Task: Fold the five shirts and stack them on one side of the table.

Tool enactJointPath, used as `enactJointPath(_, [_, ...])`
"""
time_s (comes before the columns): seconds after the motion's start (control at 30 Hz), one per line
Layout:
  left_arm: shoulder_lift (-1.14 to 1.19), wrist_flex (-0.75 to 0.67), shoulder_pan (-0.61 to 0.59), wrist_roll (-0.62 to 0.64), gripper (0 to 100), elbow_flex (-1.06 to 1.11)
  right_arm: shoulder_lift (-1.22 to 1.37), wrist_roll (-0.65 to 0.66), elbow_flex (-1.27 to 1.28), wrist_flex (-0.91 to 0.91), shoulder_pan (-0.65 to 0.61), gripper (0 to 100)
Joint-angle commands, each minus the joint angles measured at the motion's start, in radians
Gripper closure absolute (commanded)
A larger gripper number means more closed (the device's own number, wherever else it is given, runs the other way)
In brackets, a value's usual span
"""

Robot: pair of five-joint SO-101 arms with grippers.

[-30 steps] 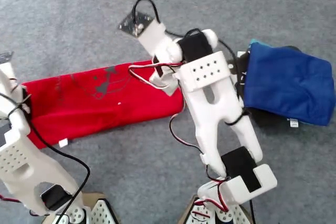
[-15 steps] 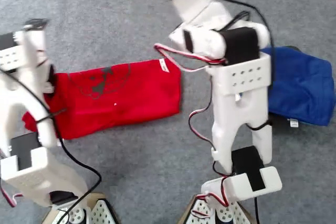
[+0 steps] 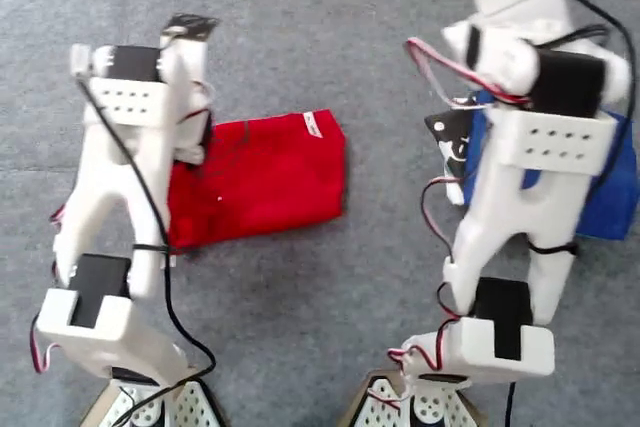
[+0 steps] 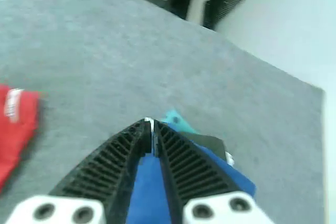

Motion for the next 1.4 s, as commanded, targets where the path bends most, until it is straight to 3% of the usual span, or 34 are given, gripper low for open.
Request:
enactJointPath(0.0, [-0.038,-0.054,0.108,0.044,97,-0.051,-0.045,0.046,-0.045,-0.026,0.1,97.8])
enactJointPath(0.23, [0.023,-0.215,0.225,0.103,97,0.001,-0.045,0.118,-0.045,-0.026,0.226,97.9])
enactJointPath(0.67, [0.183,-0.394,0.329,0.103,97,-0.013,-0.044,0.12,-0.038,-0.026,0.229,97.8])
enactJointPath(1.37, [0.393,-0.39,0.395,0.104,97,-0.271,-0.036,0.121,-0.036,-0.032,0.216,97.8])
